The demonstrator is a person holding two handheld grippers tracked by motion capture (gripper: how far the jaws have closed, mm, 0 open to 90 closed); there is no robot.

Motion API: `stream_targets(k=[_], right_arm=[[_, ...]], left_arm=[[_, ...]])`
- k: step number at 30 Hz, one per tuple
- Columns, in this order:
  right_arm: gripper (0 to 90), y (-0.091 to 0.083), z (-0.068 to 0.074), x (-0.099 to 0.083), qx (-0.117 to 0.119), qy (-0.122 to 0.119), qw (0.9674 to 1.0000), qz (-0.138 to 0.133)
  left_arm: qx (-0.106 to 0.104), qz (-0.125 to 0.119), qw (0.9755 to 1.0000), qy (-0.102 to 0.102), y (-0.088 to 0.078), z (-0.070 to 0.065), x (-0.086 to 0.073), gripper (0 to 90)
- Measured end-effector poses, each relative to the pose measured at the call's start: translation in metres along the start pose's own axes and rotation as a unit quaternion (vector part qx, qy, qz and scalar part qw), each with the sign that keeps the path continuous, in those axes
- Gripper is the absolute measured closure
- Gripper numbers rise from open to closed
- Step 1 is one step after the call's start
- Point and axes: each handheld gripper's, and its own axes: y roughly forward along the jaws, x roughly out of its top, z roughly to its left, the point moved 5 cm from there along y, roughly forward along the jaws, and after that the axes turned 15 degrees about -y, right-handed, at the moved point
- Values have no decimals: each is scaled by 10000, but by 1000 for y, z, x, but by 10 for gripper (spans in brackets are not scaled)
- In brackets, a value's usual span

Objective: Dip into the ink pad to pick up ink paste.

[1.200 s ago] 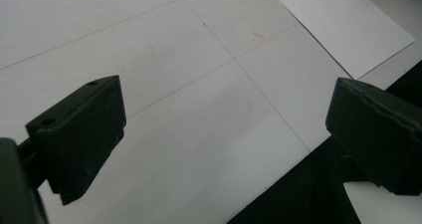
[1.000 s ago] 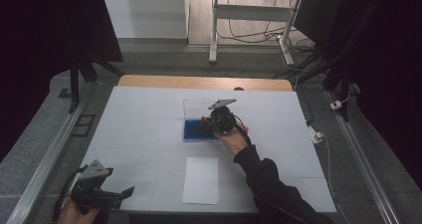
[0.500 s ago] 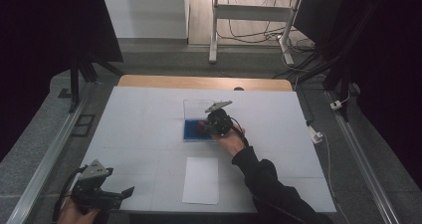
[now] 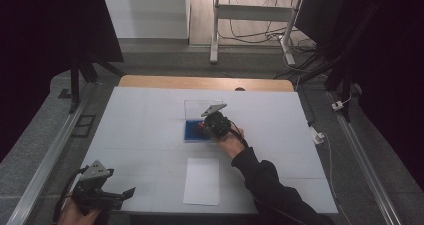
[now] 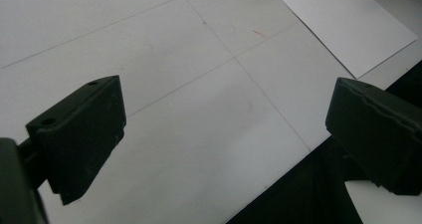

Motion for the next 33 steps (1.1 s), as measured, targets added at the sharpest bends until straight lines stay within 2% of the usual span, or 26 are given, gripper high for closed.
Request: stream_targets(k=[4,8,16,19,22,24,29,33], right_arm=[[806,0,3,1,-111,-159,9998,85],[806,0,3,1,-84,-129,9999,44],[807,0,-7,-6,245,417,9986,-223],[807,0,-9,-8,326,520,9977,-278],[807,0,-8,-7,273,440,9983,-277],[806,0,-3,-4,83,201,9996,-174],[805,0,1,-3,-53,-19,9999,-87],[803,-1,-2,-5,41,130,9997,-198]], left_arm=[[-2,2,10000,9,0,0,0,31],[0,6,10000,11,0,0,0,31],[-11,0,10000,1,0,0,0,31],[-11,0,10000,0,0,0,0,31],[-11,2,10000,2,0,0,0,31],[-11,1,10000,3,0,0,0,31],[-6,3,10000,14,0,0,0,31],[-11,-1,10000,15,0,0,0,31]])
